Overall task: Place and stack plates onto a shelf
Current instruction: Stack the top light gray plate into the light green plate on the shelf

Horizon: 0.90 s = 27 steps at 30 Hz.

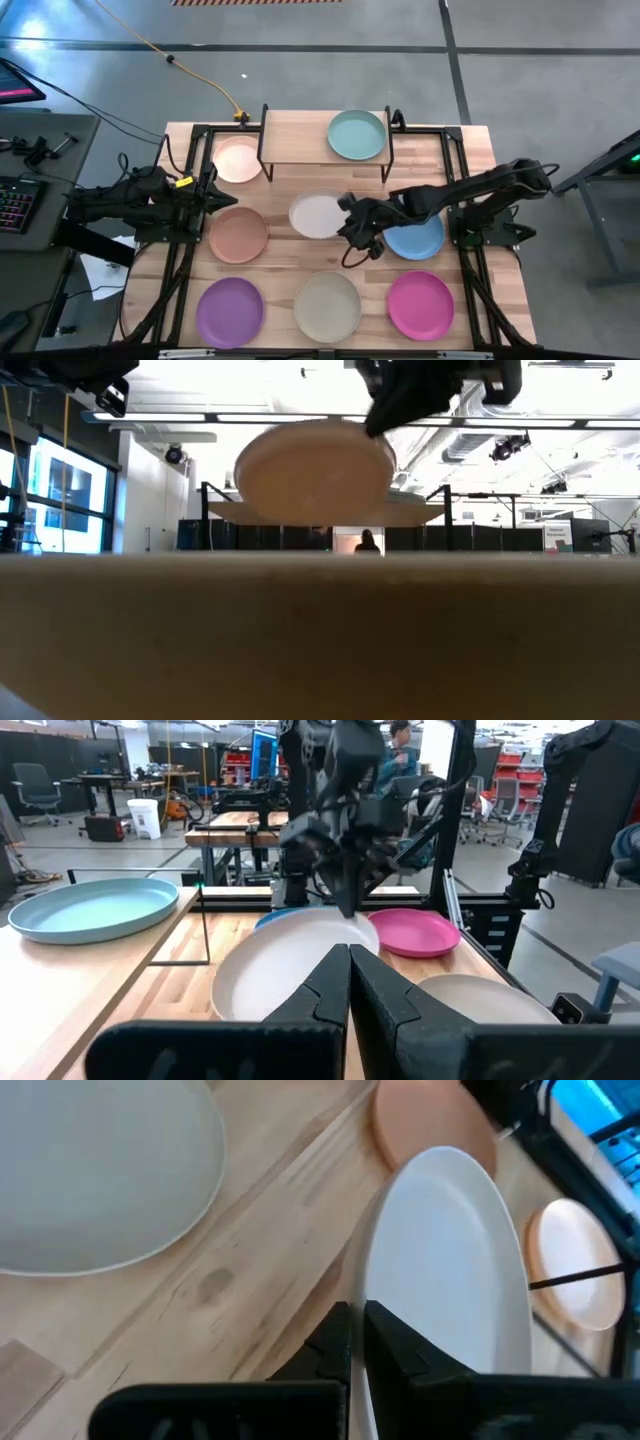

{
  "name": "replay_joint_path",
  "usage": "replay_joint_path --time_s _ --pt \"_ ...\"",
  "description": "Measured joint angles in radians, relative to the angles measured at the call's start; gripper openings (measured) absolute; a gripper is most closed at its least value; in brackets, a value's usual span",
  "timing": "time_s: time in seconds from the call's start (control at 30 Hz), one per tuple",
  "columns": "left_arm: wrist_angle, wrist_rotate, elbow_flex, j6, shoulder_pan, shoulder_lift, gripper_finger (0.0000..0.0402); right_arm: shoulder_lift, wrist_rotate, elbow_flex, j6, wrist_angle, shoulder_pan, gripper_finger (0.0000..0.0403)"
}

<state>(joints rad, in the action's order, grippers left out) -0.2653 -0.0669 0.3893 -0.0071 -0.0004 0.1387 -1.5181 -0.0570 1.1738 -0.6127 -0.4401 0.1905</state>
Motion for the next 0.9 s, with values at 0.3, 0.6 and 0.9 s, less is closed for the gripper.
replay_joint_path --time_s 0.3,0.6,0.9 --pt "0.0 0.0 0.0 0.0 0.0 0.0 0.0001 0.0 -0.112 0.176 -0.067 -0.184 0.0 0.0" --pt "-0.001 0.0 0.0 0.0 0.0 0.0 0.0001 0.0 -0.244 0.287 -0.128 -0.293 -0.002 0.0" --pt "-0.001 0.0 0.0 0.0 0.0 0.0 0.0001 0.0 -0.331 0.331 -0.128 -0.391 -0.093 0.0"
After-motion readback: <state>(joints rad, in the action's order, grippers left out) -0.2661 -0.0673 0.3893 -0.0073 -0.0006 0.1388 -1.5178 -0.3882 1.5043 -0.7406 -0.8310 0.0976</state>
